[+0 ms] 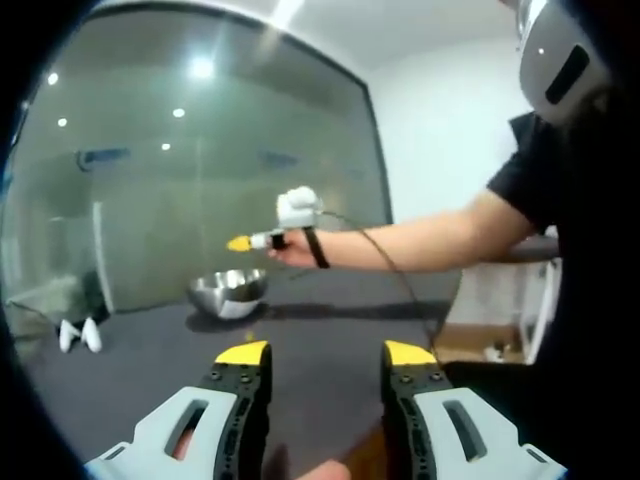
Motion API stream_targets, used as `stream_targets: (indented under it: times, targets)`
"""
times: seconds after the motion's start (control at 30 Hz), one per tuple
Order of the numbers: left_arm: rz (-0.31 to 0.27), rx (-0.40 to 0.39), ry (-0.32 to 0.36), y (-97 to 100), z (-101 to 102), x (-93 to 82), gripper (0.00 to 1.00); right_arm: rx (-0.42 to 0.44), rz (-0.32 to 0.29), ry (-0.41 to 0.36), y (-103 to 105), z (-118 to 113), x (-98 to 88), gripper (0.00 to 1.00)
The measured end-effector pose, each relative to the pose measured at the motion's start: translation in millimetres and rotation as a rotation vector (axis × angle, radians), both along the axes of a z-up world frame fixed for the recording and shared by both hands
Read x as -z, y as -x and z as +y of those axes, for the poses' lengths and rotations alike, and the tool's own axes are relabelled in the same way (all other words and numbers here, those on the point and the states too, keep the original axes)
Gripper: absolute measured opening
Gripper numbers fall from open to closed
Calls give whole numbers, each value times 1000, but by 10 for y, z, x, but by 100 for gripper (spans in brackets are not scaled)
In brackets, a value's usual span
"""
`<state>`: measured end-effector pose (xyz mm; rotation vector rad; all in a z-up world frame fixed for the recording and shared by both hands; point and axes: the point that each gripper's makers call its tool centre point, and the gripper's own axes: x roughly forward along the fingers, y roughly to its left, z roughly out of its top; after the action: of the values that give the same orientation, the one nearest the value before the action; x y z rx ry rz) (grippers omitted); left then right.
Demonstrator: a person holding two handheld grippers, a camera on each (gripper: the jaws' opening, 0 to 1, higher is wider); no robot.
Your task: Pick up the QQ candy scattered on the table and place it into the stainless steel bowl on the table
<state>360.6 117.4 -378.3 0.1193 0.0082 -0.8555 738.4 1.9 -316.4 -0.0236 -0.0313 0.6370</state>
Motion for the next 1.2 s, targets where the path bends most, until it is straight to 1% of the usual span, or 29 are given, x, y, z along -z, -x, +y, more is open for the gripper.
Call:
stream_targets:
  times: [0.1, 0.13, 0.17, 0.2, 0.23, 0.27, 0.3, 0.33, 0.37, 0.4, 0.43, 0.53, 0.57, 0.63, 0.73, 0.8, 0.93, 1.07, 1.17, 1.2]
  targets:
    - [7, -5, -4, -8, 4, 25, 45, 0, -2, 3, -73, 25, 4, 8]
    - [8, -5, -5, -9, 4, 27, 45, 7, -3, 4, -40, 26, 6, 8]
    - [8, -4, -4, -8, 0, 24, 45, 6, -2, 2, -49, 30, 2, 9]
    - [8, -4, -3, -6, -3, 20, 45, -4, 12, -10, -42, 52, 4, 9]
    - [7, -4, -3, -6, -6, 16, 45, -35, 18, -44, -26, 101, -22, 11]
    - [6, -5, -5, -7, -6, 17, 45, -34, 15, -37, -105, 94, -52, 15]
    - [6, -8, -7, -9, -5, 20, 45, -19, 18, -20, -129, 88, -48, 21]
    - [2, -12, -10, -12, 0, 18, 45, -12, 10, -12, -129, 74, -50, 21]
    - [-3, -18, -9, -16, 6, 10, 45, -25, 9, -23, -121, 78, -61, 21]
    - [-4, -22, -3, -19, 12, 0, 45, -33, 20, -27, -99, 94, -46, 21]
    - [-6, -25, 2, -20, 17, -10, 44, -32, 17, -16, -96, 92, -33, 22]
    - [-7, -35, 6, -32, 35, -15, 44, -47, 14, -9, 35, 114, -1, 22]
    - [-8, -37, 5, -37, 39, -14, 44, -45, 14, -4, 53, 103, 8, 22]
    - [-7, -36, 3, -37, 39, -10, 44, -48, 27, -17, 49, 71, -5, 22]
    - [-5, -33, -1, -34, 29, 9, 44, -60, 30, -13, 137, 118, 4, 22]
    - [-4, -33, -17, -34, 20, 40, 44, -68, 26, -7, 178, 123, 15, 21]
    - [-4, -22, -17, -15, 6, 43, 44, -64, 33, -9, 288, 78, 17, 20]
    - [-7, -25, -12, -14, 24, 42, 44, -85, 28, -20, 493, 59, 23, 21]
    - [-7, -26, -3, -12, 40, 36, 44, -94, 38, -10, 616, -14, 96, 21]
    - [-6, -25, -2, -12, 42, 35, 44, -88, 43, 7, 673, -50, 131, 21]
